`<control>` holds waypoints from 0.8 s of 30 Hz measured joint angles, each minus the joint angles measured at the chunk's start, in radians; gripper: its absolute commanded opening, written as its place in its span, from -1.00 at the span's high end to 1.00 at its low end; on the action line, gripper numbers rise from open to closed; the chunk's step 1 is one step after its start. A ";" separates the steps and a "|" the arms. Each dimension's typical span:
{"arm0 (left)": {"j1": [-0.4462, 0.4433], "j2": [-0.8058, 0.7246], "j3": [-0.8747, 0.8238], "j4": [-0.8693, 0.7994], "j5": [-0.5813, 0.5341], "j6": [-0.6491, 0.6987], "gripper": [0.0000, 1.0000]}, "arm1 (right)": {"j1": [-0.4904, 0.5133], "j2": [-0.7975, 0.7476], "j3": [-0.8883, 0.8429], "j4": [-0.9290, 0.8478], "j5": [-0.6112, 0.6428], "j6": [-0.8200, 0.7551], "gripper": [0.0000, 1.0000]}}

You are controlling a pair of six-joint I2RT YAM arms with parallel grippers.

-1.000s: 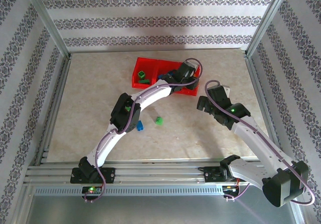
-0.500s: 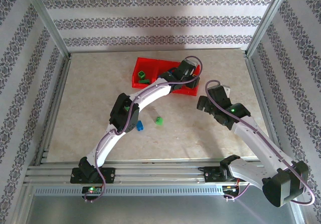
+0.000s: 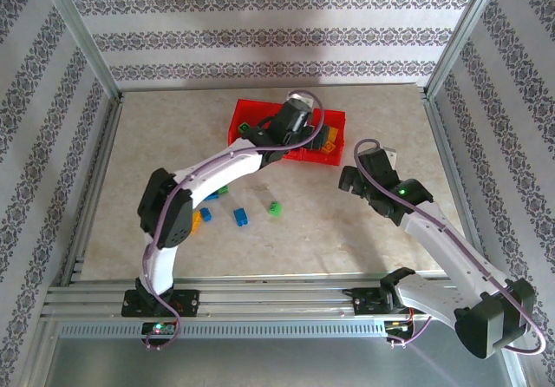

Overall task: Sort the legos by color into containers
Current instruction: Place the lego in the container, then pick up the lego from the center of the table.

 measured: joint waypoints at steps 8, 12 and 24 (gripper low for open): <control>0.057 -0.242 -0.323 0.074 -0.069 -0.070 -0.99 | 0.052 0.019 0.001 0.011 -0.008 0.007 -0.96; 0.103 -0.367 -0.470 0.091 -0.106 -0.114 -0.99 | 0.104 0.054 0.010 0.019 -0.010 0.020 -0.95; 0.317 -0.722 -0.868 0.091 -0.135 -0.262 -0.99 | 0.352 0.265 0.151 0.045 -0.036 0.059 -0.88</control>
